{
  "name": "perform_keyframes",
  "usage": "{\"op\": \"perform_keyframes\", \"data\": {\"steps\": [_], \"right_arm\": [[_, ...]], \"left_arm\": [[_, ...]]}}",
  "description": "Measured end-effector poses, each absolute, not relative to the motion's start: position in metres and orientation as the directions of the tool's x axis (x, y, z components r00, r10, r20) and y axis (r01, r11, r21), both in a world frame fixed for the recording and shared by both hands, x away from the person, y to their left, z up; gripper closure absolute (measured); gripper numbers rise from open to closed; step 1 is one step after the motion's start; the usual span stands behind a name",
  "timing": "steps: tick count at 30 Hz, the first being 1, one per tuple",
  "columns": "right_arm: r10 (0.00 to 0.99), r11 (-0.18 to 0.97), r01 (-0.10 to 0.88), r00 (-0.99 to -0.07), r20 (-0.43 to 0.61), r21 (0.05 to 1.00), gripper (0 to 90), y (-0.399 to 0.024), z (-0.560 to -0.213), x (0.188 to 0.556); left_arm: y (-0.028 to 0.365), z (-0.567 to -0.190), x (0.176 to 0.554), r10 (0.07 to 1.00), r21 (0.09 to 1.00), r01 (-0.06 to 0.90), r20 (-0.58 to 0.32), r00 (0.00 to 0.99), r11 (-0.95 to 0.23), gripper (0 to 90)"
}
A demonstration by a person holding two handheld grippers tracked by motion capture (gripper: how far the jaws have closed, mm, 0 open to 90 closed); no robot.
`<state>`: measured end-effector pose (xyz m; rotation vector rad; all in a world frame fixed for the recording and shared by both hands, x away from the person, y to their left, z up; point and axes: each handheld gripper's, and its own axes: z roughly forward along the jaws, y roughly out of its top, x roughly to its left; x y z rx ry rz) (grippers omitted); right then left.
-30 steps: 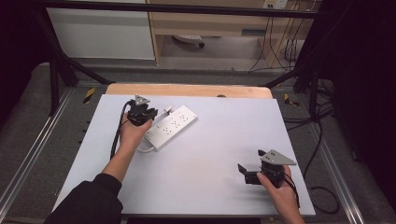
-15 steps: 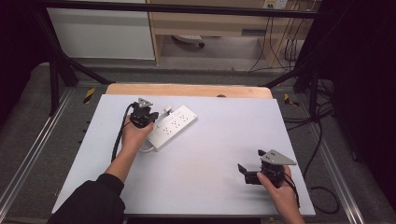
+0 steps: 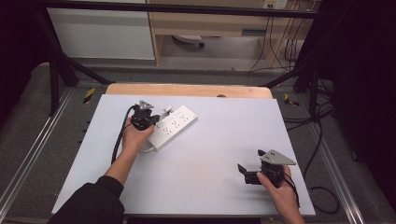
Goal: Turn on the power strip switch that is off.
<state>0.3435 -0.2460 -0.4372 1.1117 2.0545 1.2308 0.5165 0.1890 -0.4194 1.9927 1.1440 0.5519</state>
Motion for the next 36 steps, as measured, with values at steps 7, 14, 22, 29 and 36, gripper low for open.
{"op": "perform_keyframes", "data": {"steps": [7,14,22,29,36], "right_arm": [[0.839,0.26,0.392,-0.544,-0.006,0.883,3.2,-0.246,-0.437,0.344],[0.836,0.264,0.391,-0.548,-0.007,0.882,3.2,-0.246,-0.438,0.344],[0.835,0.267,0.394,-0.55,-0.007,0.88,3.1,-0.246,-0.438,0.344],[0.835,0.266,0.395,-0.551,-0.005,0.879,3.1,-0.246,-0.438,0.344],[0.834,0.265,0.396,-0.552,-0.003,0.879,3.1,-0.245,-0.438,0.345]], "left_arm": [[0.189,-0.423,0.514,0.862,0.785,0.538,-0.011,0.508,-0.307,90.0],[0.189,-0.428,0.513,0.859,0.78,0.543,-0.015,0.511,-0.31,90.0],[0.189,-0.429,0.513,0.857,0.775,0.547,-0.011,0.515,-0.318,90.0],[0.188,-0.43,0.513,0.857,0.774,0.547,-0.011,0.515,-0.319,90.0],[0.188,-0.431,0.512,0.855,0.774,0.545,-0.008,0.519,-0.323,90.0]]}}
